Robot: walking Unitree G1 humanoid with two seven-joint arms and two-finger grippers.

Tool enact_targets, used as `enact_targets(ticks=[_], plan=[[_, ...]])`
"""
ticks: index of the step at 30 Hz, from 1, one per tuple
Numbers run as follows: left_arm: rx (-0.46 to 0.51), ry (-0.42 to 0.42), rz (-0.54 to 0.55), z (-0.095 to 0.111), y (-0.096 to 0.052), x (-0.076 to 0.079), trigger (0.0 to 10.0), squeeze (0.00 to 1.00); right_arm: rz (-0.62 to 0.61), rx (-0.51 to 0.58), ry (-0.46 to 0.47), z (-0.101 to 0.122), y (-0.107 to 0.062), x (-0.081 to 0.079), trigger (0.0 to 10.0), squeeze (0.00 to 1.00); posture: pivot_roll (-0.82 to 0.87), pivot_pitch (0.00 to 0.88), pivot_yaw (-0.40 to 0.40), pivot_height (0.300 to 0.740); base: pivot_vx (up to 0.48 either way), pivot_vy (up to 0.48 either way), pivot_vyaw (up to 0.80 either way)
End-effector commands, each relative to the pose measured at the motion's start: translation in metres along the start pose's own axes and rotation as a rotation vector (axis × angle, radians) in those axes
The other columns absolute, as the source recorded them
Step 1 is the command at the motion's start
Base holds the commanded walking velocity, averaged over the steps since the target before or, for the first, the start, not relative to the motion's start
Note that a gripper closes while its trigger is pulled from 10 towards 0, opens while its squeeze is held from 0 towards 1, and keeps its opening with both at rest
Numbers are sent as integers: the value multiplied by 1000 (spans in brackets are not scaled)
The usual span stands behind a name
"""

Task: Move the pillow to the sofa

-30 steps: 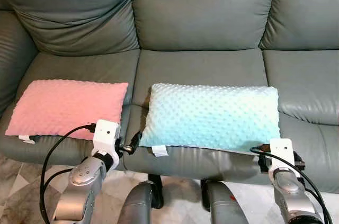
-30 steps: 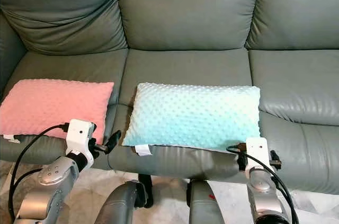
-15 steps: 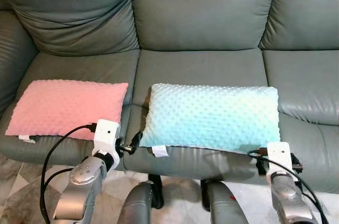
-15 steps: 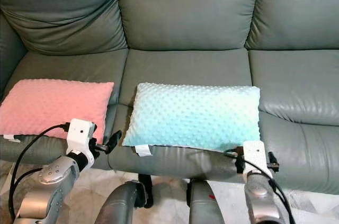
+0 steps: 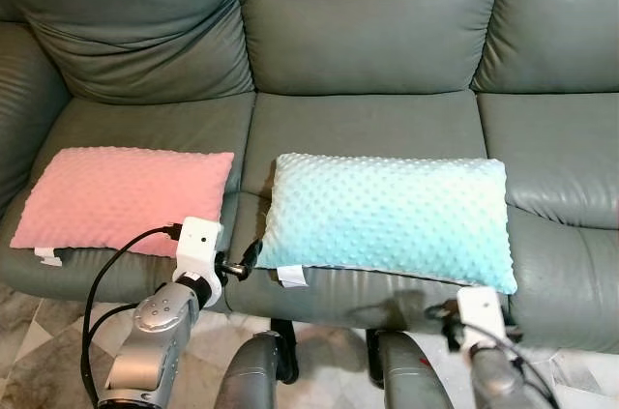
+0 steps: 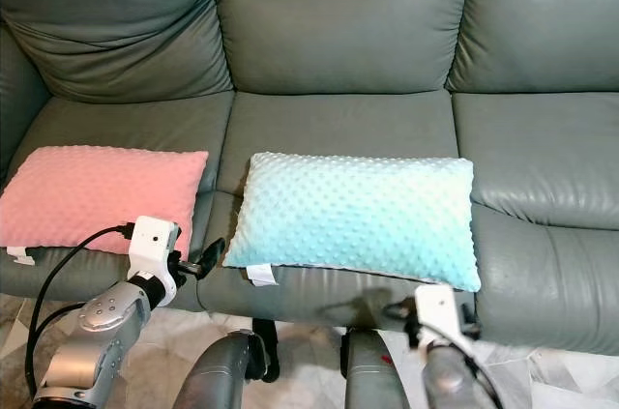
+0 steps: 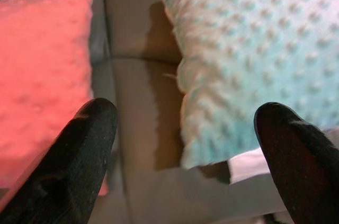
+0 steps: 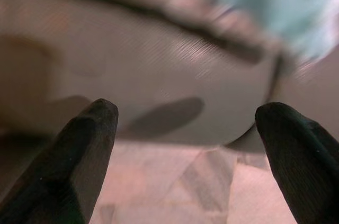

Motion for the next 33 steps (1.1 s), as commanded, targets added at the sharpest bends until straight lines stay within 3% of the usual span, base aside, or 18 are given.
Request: enact_targets(ticks=[1, 6, 8, 11, 15, 18, 22, 23, 27, 33], plan=[[-77, 11, 41, -28, -10, -14, 10000, 0, 14, -37, -25, -16, -7, -6, 10000, 0, -28, 285, 138, 740, 0, 0, 0], [-148, 42, 122, -59, -18, -42, 10000, 0, 83, -28, -16, -22, -11, -25, 10000, 0, -36, 227, 134, 740, 0, 0, 0], [-194, -41, 193, -74, -23, -58, 10000, 0, 179, 37, 24, -12, -11, -39, 10000, 0, -42, 191, 127, 740, 0, 0, 0], [-224, -43, 224, -85, -25, -65, 10000, 0, 212, 28, 34, -11, -9, -44, 10000, 0, -44, 156, 116, 740, 0, 0, 0], [-334, -46, 288, -118, -33, -71, 10000, 0, 254, -21, -19, -16, -2, -45, 10000, 0, -54, 95, 94, 740, 0, 0, 0], [-359, -56, 304, -124, -34, -71, 10000, 0, 254, -33, -26, -17, 1, -43, 10000, 0, -61, 70, 81, 740, 0, 0, 0], [-459, -75, 363, -148, -45, -70, 10000, 0, 244, -99, -15, -21, 7, -32, 10000, 0, -66, 21, 52, 740, 0, 0, 0], [-459, -75, 363, -148, -45, -70, 10000, 0, 244, -99, -15, -21, 7, -32, 10000, 0, -66, 21, 52, 740, 0, 0, 0], [-623, -136, 398, -181, -66, -60, 10000, 0, 264, -195, -3, -34, 4, -40, 10000, 0, -61, 0, 18, 740, 0, 0, 0], [-673, -150, 374, -192, -71, -50, 10000, 0, 262, -254, 62, -41, 3, -43, 10000, 0, -50, 0, 8, 740, 0, 0, 0]])
Point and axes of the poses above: a point about 5 cm out from each wrist's last joint towards the gripper, its own y axis pointing out of the wrist towards the gripper, its own z axis along the axis of the wrist's last joint, x = y × z, the point moved 5 cm from there along y, pointing out of the wrist towards the gripper, and after that the axes turned 2 degrees about y, right-handed, at the moved point
